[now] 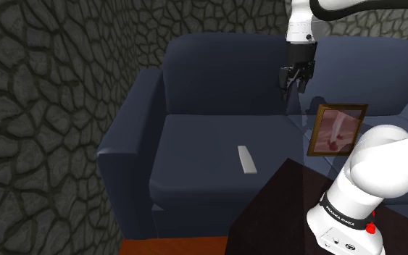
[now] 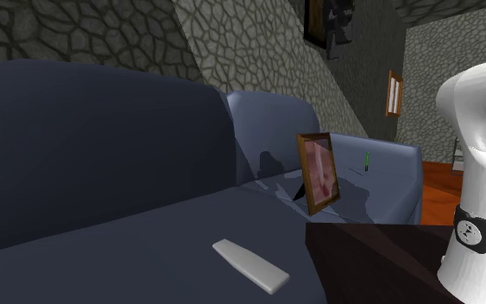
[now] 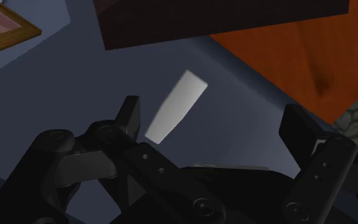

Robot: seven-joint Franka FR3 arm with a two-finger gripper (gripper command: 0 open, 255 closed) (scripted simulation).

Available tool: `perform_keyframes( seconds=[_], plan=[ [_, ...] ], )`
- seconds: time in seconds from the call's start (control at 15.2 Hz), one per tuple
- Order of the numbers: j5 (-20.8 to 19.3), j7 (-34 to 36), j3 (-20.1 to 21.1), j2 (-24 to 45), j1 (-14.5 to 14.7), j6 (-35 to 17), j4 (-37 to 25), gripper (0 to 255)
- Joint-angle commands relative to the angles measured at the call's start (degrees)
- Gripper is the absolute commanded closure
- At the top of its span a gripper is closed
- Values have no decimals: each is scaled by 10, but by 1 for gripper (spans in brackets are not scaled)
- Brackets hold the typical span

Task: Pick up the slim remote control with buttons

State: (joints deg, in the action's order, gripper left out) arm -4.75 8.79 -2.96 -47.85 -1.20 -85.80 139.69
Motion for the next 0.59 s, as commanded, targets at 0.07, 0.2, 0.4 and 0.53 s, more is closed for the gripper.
perform_keyframes(
  seconds=[0.07,0.2,0.4,0.53],
  plan=[
    [0,7,-1,4,-3,-22,16,0],
    [0,21,-4,15,-9,-66,46,0],
    [0,41,-8,39,-19,-136,86,0],
    [-1,54,-11,61,-25,-184,109,0]
  ],
)
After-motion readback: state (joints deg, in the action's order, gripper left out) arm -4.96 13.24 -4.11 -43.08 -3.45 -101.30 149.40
